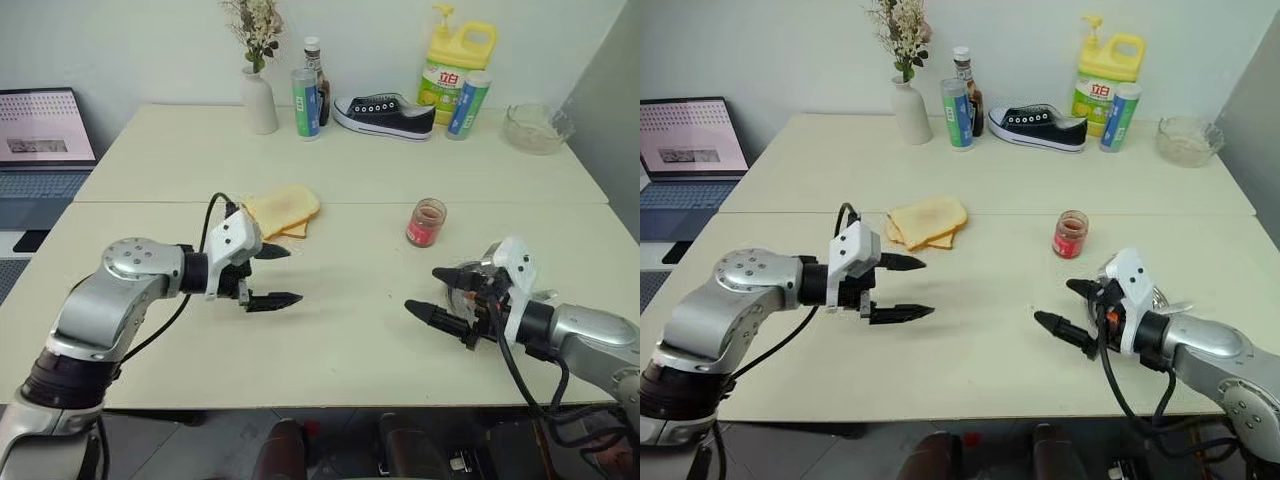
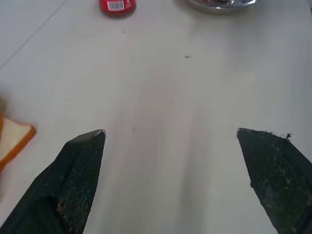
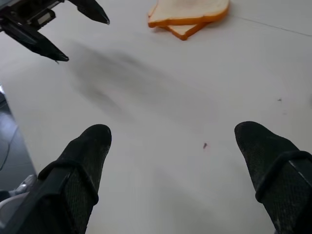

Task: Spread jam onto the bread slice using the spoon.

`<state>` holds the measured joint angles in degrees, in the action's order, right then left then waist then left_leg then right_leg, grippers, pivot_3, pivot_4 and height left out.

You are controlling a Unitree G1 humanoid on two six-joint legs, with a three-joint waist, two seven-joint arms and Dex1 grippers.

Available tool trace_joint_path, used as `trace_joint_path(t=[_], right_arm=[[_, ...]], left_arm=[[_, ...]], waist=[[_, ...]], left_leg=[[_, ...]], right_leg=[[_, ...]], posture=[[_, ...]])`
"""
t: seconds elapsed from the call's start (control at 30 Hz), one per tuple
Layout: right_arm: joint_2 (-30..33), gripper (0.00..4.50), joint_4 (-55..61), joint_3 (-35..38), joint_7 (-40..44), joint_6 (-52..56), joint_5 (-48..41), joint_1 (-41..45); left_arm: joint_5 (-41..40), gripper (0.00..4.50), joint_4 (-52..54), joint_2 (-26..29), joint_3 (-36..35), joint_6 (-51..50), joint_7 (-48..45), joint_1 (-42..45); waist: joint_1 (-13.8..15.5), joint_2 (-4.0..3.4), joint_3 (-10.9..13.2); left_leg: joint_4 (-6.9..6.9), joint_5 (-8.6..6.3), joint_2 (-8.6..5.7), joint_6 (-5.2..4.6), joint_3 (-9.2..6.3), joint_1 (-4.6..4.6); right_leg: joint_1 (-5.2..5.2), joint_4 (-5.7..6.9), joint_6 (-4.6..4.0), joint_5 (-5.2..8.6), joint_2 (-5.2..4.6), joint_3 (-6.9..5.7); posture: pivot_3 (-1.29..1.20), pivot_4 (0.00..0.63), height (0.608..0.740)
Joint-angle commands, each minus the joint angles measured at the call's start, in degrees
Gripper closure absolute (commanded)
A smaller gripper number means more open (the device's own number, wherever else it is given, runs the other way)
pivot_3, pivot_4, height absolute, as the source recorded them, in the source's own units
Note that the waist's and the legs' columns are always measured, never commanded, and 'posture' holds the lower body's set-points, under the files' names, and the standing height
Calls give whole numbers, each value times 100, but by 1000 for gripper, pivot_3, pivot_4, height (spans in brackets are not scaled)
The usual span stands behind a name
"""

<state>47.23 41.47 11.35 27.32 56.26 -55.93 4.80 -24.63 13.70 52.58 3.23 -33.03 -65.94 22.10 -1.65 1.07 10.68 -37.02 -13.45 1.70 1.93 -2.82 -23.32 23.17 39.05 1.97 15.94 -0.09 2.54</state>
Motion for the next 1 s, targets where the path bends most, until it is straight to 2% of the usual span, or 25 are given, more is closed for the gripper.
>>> trace_joint_path(t=[0.03, 0.13, 0.33, 0.43, 0.67, 0.77, 0.9, 1.0], right_arm=[[194, 60, 165, 204, 207, 7, -212, 52], [295, 60, 60, 135, 254, -33, -105, 97], [370, 60, 100, 49, 334, -40, -124, 187], [301, 60, 79, -319, 256, -217, 319, 359], [-602, 60, -68, -1034, -184, -379, 751, 1326], [-971, 60, -374, -1545, -267, -594, 1289, 1847], [-1565, 60, -683, -2054, -244, -762, 1662, 2431], [-1816, 60, -927, -2197, -252, -889, 1944, 2605]], left_arm=[[-49, 0, 233, 137, -272, 162, -77, -55], [-129, 0, 257, -72, -307, -17, 193, -9], [-102, 0, 203, -133, -450, -15, 407, -220], [-354, 0, -307, -666, -837, -417, 1123, 43], [278, 0, -1564, -1688, -1175, 64, 2786, 699], [527, 0, -2483, -2337, -1284, 345, 3706, 1301], [822, 0, -3574, -2839, -1365, 882, 4375, 1775], [929, 0, -4303, -3028, -1383, 1289, 4490, 2037]], waist=[[1, 0, 0], [10, 1, 0], [5, 1, 0], [5, 1, 0], [3, 3, -2], [20, 7, -4], [16, 9, -5], [13, 10, -6]], left_leg=[[0, 0, 0, 0, 0, 0], [-2, 0, -1, 0, 1, 0], [1, 0, -1, 0, 2, 0], [-1, 0, 0, 0, 0, 2], [-4, 1, 0, 1, -4, 4], [-5, 1, -4, 1, -4, 1], [-11, 2, -6, 2, -9, -7], [-8, 2, -5, 2, -10, -7]], right_leg=[[0, 0, 0, 0, 0, 0], [-1, 0, 0, 0, -1, 0], [-1, -2, 0, 0, -1, 1], [-1, 2, 0, 0, 0, -1], [-2, 5, -2, -4, 3, -2], [-3, 2, -28, -20, -3, -3], [1, 2, -25, -26, -3, -7], [2, 4, -27, -27, -4, -10]], posture=[[0, 150, 740], [0, 150, 740], [0, 150, 740], [0, 150, 740], [0, 150, 740], [0, 150, 740], [0, 150, 740], [0, 150, 740]])
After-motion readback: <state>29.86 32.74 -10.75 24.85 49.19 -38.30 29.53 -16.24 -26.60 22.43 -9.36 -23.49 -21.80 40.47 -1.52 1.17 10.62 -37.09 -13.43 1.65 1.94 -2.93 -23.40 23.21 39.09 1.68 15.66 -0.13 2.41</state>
